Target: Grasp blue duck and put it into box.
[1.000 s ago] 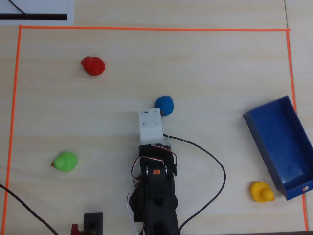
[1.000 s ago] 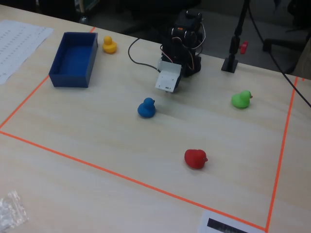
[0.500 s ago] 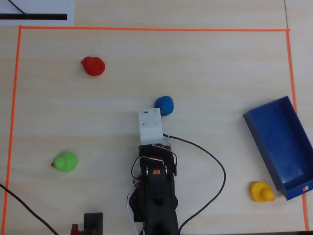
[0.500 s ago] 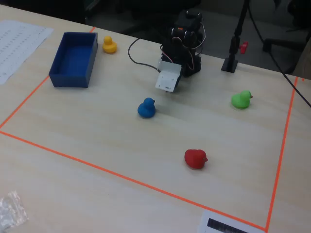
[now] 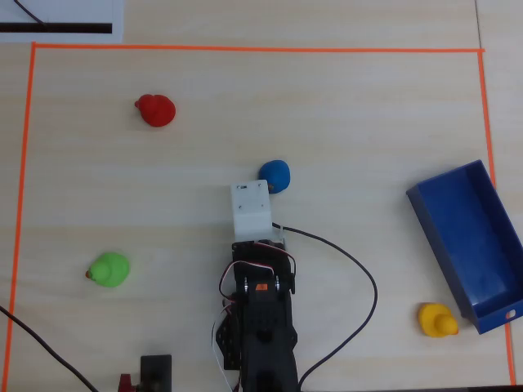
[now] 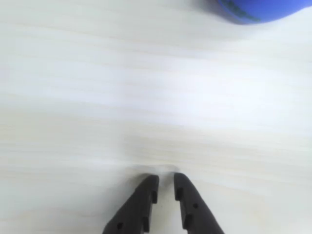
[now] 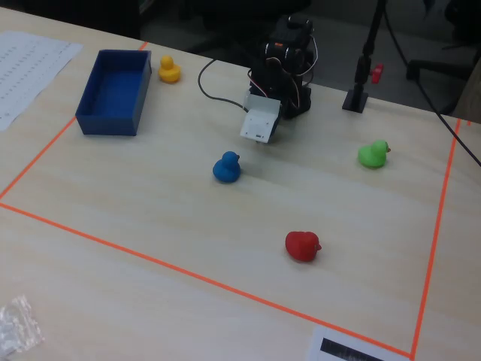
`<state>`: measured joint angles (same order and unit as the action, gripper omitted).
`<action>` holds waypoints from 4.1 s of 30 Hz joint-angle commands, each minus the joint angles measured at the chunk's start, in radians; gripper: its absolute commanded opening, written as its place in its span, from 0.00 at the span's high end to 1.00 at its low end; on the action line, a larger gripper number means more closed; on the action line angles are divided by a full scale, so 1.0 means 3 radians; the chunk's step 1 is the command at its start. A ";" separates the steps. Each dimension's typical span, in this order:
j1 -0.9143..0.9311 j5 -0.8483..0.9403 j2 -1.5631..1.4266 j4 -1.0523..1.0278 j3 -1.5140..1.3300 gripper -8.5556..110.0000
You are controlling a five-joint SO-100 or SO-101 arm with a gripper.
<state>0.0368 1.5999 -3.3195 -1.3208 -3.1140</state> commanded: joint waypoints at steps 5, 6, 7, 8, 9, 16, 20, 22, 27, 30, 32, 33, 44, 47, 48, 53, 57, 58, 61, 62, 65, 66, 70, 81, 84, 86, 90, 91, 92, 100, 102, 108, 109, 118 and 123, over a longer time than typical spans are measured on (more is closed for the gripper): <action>0.0031 -0.0041 0.0031 -0.0092 0.0010 0.93; 0.0051 -0.0041 0.0031 -0.0087 0.0010 0.93; 0.0077 -0.0041 0.0031 -0.0087 0.0010 0.93; 0.0097 -0.0020 0.0056 -0.0092 0.0061 0.93; 0.0102 -0.0041 0.0133 -0.0092 0.0169 0.93; 0.0123 -0.0297 0.1565 -0.0020 0.2010 0.93; 0.0276 -0.0343 0.2690 0.0118 0.3221 0.92; 0.0368 -0.0312 0.3140 0.0327 0.3523 0.84; 0.0455 -0.0061 0.4080 0.0741 0.4009 0.71; 0.0476 -0.0061 0.4541 0.0890 0.4239 0.66; 0.0511 -0.0056 0.4766 0.1007 0.4290 0.64; 0.0532 -0.0056 0.4852 0.1104 0.4259 0.64; 0.0890 0.0133 0.5277 0.1427 0.3656 0.63; 0.0900 0.0102 0.5287 0.1421 0.3569 0.63; 0.0895 0.0102 0.5297 0.1421 0.3559 0.63; 0.0874 0.0087 0.5425 0.1580 0.3554 0.63; 0.0885 0.0112 0.5573 0.1723 0.3549 0.63; 0.0890 0.0118 0.5604 0.1749 0.3543 0.63; 0.0905 0.0123 0.5676 0.1790 0.3523 0.63; 0.0910 0.0128 0.5681 0.1810 0.3497 0.63; 0.0936 0.0164 0.5666 0.1825 0.3421 0.63; 0.0941 0.0174 0.5655 0.1836 0.3400 0.63; 0.0951 0.0194 0.5630 0.1851 0.3354 0.64; 0.0982 0.0251 0.5671 0.1989 0.3385 0.93; 0.1038 0.0251 0.5640 0.1963 0.3497 0.93; 0.1099 0.0194 0.5589 0.1764 0.3758 0.93; 0.1381 0.0041 0.5609 0.0926 0.5149 0.93; 0.1524 0.0000 0.5686 0.0798 0.5594 0.93; 0.1692 0.0000 0.5814 0.0608 0.6059 0.93; 0.3175 0.0465 0.6617 -0.0460 0.8207 0.93; 0.3467 0.0537 0.6637 -0.0373 0.8186 0.93; 0.3968 0.0552 0.6939 -0.0205 0.8176 0.93; 0.3999 0.0552 0.6964 -0.0220 0.8130 0.93; 0.4126 0.0486 0.7481 0.0036 0.7798 0.93; 0.4137 0.0486 0.7977 0.0440 0.7915 0.93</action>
<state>1.2701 1.7503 -0.9618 -1.2701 -0.7808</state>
